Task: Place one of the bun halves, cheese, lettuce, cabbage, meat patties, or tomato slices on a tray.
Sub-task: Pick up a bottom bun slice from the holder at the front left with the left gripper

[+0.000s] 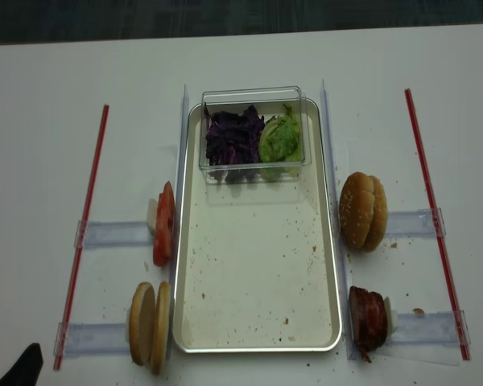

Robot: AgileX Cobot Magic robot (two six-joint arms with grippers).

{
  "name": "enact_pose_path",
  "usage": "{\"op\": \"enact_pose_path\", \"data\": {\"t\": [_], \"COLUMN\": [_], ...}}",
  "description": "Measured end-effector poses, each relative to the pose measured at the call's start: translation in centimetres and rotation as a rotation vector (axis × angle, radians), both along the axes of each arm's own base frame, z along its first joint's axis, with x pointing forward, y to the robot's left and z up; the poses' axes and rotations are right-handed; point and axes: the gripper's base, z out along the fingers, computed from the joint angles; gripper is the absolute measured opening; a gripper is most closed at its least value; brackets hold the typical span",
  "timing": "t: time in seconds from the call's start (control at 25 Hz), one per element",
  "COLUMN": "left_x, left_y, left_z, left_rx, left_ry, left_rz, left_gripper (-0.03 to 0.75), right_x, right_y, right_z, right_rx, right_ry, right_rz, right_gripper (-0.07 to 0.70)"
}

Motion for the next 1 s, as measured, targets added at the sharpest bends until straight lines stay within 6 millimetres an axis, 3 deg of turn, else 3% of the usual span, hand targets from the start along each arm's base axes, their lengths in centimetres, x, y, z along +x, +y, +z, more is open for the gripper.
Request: {"op": "enact_pose_path", "data": {"t": [0.72,1.0], "left_x": [0.0,2.0], "left_y": [0.0,-0.2], "left_z": [0.0,1.6], "left_rx": [0.015,0.006], "left_ry": [-0.001,0.135], "left_rz": [-0.012,-0.041], "left_gripper": [0.545,0.545], "right_x": [0.0,0.0], "right_y": [0.0,0.0], "right_z": [0.0,0.0], "right_rx": [0.000,0.000], "right_ry": [0.000,0.000], "right_rz": [0.000,0.000], "right_gripper": [0.445,0.445]}}
